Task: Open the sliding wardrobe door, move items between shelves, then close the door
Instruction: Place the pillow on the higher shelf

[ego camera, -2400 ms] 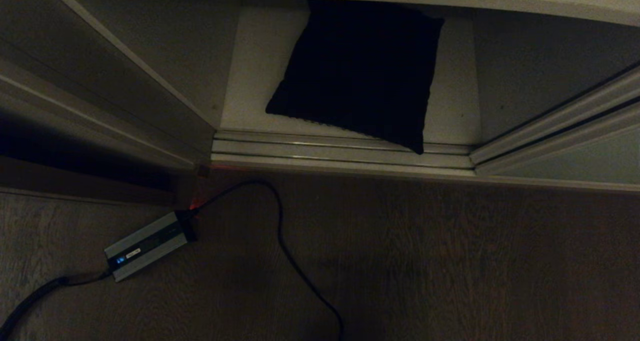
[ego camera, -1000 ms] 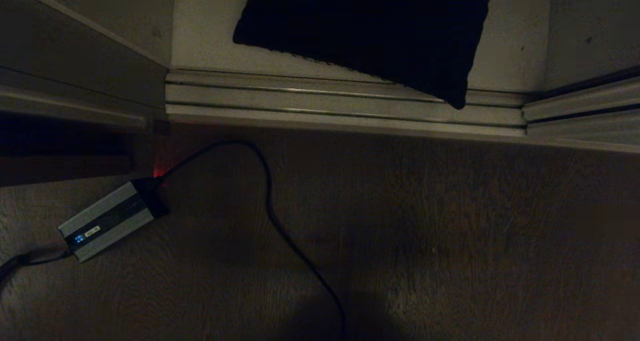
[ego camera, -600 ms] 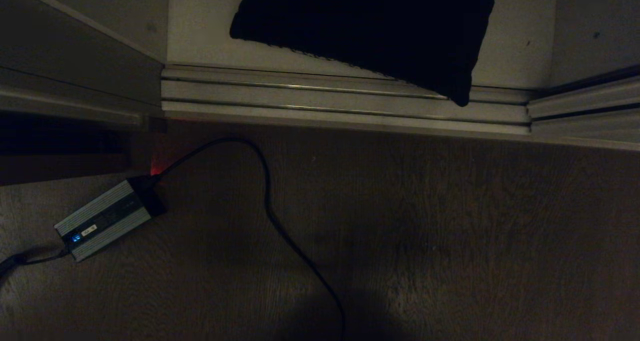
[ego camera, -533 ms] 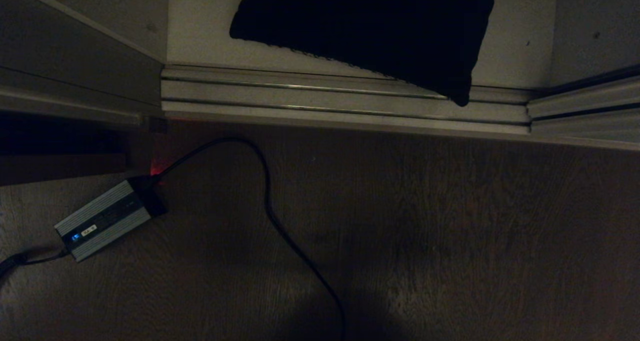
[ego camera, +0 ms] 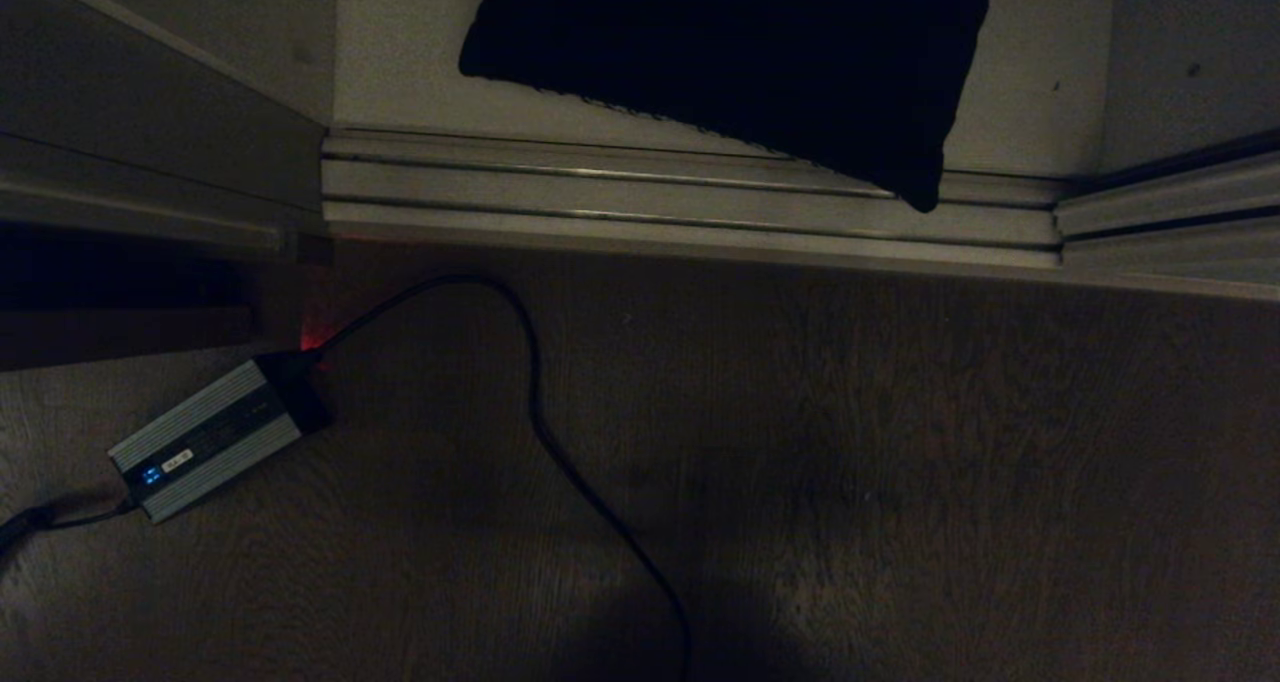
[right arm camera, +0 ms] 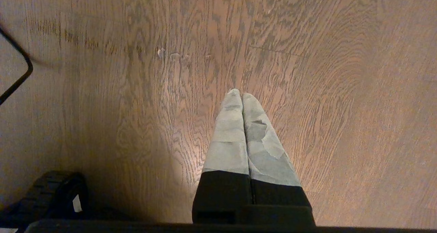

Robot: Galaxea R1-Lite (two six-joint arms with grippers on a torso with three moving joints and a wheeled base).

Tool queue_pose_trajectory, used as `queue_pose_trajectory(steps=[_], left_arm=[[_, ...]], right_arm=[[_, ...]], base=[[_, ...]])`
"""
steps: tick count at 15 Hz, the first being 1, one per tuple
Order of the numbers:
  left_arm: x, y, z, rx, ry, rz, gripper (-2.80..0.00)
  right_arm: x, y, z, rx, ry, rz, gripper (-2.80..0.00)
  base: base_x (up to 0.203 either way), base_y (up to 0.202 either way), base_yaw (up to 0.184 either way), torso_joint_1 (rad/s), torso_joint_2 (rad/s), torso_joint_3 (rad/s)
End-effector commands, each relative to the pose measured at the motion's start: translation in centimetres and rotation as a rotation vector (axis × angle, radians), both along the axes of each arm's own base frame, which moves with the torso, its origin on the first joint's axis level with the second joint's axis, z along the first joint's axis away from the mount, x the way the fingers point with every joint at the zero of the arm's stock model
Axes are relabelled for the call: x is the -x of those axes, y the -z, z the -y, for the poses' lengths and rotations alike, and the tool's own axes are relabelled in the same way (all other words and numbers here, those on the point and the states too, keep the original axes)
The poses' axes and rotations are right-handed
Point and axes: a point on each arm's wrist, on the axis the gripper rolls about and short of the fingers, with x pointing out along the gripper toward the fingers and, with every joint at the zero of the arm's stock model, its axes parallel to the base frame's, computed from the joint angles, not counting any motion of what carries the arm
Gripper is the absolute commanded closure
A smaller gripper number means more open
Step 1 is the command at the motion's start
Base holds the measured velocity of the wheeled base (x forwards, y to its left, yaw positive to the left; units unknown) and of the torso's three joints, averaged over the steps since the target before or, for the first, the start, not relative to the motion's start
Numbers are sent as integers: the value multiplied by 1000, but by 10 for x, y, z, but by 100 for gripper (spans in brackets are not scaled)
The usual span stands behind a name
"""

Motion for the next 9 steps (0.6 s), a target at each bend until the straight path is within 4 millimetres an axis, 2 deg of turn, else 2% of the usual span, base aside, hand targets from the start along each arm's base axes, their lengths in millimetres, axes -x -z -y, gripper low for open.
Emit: queue_pose_trajectory(steps=[1,4,7,9], left_arm=[[-29,-36,2,79,62,-140,0],[-84,-58,7,223,173,-316,0],[-141,-67,16,397,299,-460,0],[-174,-74,30,493,383,-551,0]], right_arm=[[0,1,0,1,-1,-1,0],[0,1,0,1,-1,-2,0],[0,1,0,1,-1,-2,0],[0,1,0,1,-1,-2,0]], base=[[0,0,0,0,0,0],[0,0,0,0,0,0],[0,0,0,0,0,0],[0,0,0,0,0,0]])
